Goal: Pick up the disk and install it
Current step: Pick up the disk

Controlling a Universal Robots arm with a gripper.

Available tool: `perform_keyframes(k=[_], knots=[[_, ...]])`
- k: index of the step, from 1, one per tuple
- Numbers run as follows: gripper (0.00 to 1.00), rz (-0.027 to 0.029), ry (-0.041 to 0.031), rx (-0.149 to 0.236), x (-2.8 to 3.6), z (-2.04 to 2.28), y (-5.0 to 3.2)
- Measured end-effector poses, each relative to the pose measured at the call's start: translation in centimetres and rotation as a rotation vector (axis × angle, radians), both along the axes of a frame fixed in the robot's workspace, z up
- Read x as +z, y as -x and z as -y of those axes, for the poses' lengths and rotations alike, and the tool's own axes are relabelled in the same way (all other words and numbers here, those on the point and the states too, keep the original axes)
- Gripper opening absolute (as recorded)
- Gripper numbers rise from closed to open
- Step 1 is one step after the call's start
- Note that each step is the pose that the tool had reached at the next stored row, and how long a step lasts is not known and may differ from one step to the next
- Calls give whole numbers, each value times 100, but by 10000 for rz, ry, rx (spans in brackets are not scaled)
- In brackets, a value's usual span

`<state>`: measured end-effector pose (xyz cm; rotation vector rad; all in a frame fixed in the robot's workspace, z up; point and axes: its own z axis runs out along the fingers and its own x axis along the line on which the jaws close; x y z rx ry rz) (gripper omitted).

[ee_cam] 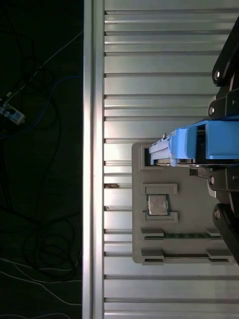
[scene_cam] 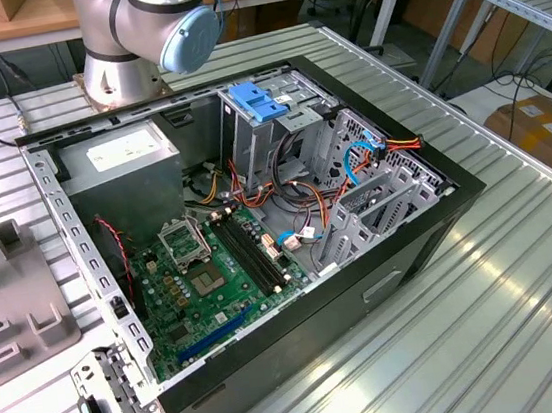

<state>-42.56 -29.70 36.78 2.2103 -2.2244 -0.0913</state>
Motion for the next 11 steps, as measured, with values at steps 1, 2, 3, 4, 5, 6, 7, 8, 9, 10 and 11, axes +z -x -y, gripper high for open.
perform_keyframes(k=[1,2,3,4,5,6,7,8,9,10,11], knots=[[37,-1,0,0,5,0,0],[37,0,0,0,10,0,0],[37,-1,1,0,15,0,0],[37,0,0,0,20,0,0],[37,-1,0,0,26,0,0],[37,0,0,0,31,0,0],[37,0,0,0,41,0,0],[37,0,0,0,47,0,0],[37,0,0,0,52,0,0],[37,0,0,0,60,0,0],[37,-1,0,0,68,0,0]])
